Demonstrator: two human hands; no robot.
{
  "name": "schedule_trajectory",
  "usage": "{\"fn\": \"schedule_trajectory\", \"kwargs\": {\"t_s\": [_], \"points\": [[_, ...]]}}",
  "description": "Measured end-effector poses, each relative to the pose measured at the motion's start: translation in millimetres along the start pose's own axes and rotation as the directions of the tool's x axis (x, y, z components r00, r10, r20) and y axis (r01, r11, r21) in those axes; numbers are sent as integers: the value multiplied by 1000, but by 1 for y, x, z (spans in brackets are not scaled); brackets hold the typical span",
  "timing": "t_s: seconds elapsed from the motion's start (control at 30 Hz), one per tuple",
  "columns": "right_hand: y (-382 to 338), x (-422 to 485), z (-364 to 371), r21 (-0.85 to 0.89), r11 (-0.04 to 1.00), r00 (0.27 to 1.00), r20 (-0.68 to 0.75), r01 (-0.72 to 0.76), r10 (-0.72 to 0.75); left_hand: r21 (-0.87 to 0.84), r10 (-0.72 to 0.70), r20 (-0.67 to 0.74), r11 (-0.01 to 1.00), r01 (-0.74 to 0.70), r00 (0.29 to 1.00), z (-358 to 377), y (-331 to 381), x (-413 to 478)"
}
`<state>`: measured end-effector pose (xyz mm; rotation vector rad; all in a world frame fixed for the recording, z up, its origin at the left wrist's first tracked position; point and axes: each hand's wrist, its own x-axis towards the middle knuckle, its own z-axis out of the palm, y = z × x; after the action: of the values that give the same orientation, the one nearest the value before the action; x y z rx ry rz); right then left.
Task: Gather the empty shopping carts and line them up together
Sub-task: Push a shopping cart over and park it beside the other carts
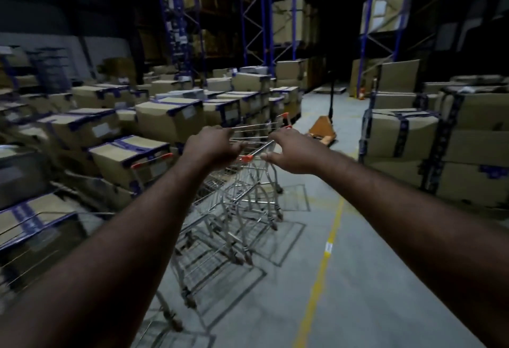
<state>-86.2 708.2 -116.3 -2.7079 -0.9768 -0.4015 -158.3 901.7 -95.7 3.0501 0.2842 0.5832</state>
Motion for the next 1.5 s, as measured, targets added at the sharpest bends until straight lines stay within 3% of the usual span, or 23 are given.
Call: {"fn": "schedule_trajectory", "kwargs": {"t_s": [0.33, 0.6, 0.83, 1.0, 1.27, 1.5], "points": [[150, 54, 2, -88, 992, 995, -16, -95, 94, -68, 147, 42, 987, -144, 988, 88, 100, 151], [276, 183, 27, -186, 971, 987, 36, -147, 156, -91, 208, 73, 975, -201, 975, 163, 148, 322], [381, 278, 59, -158, 973, 981, 64, -170, 182, -112, 242, 112, 967, -230, 964, 227, 190, 446], [468, 350, 84, -154, 978, 987, 67, -137, 149, -63, 223, 136, 974, -216, 965, 278, 219, 541], [614, 490, 111, -100, 995, 994, 107, -16, 26, -38, 64, 160, 998, -59, 985, 344, 266, 694], [677, 619, 151, -66, 990, 983, 146, 125, -114, -51, -78, 170, 995, 88, 982, 396, 262, 801]]}}
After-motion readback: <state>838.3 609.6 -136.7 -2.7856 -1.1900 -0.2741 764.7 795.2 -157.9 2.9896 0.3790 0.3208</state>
